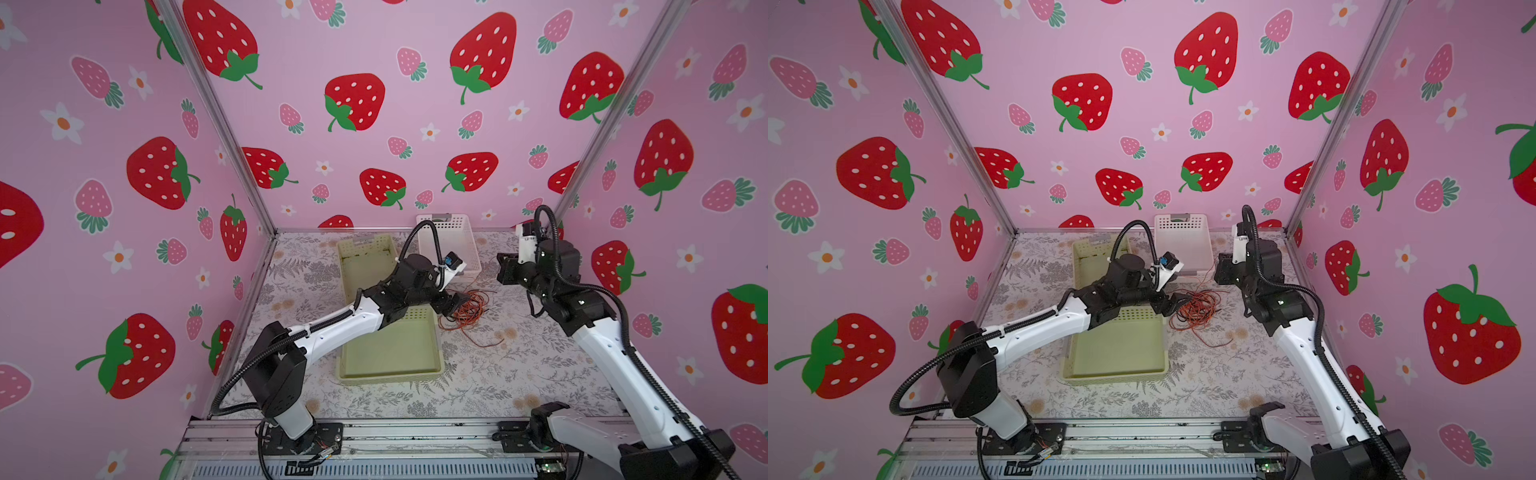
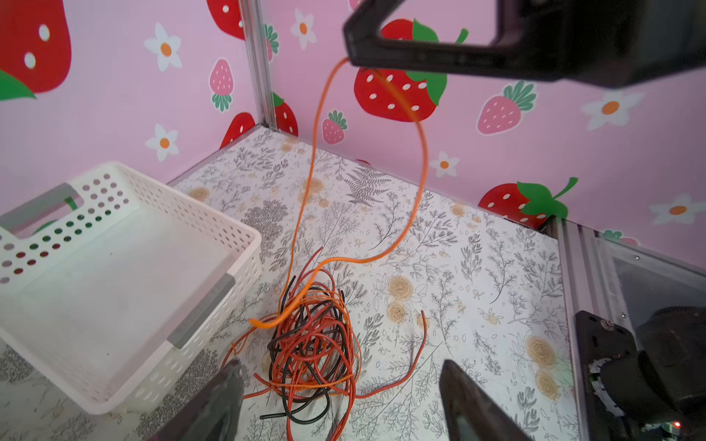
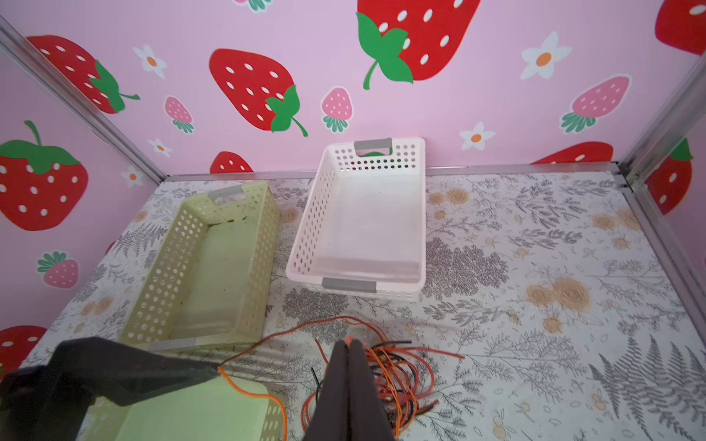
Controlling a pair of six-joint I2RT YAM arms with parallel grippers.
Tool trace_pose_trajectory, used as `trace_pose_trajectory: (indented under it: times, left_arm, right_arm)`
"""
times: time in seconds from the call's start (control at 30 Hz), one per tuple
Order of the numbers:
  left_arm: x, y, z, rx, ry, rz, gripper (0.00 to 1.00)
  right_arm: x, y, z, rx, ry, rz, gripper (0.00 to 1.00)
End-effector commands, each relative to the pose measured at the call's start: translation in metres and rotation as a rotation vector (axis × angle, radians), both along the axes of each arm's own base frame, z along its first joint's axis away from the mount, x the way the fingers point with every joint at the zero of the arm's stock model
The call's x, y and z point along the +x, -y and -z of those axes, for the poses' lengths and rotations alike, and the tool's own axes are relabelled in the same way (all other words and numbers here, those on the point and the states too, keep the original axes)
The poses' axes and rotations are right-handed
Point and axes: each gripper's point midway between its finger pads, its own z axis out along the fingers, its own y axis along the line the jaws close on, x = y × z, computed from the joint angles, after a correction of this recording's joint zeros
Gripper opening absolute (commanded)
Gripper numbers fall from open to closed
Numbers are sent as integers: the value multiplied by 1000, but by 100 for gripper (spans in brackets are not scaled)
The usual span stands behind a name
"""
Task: Untangle the cables
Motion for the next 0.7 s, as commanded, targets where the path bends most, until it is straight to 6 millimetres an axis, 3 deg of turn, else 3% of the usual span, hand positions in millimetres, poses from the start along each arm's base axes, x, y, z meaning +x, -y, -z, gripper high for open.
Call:
trace_pose_trajectory:
  times: [0.0,0.1,0.2,0.37,0.67]
  left_arm:
    - [-1,5,-29,-36,140,19,83]
    - [4,7,-30,-43,174,10,83]
    - [11,11,-24,-45,209,-1,84]
    - [29,25,-6,-53,197,-15,88]
    - [46,50,3,-177,108,13,88]
  right_arm:
    - [-2,-10,-31,-1,83,-80,0]
    - [-7,-19,-57,6,160,-149,0]
    - [-15,-28,-64,14,189,-218,0]
    - [-28,-41,-56,28,180,-319,0]
    - [-44,-55,-39,64,165,-418,0]
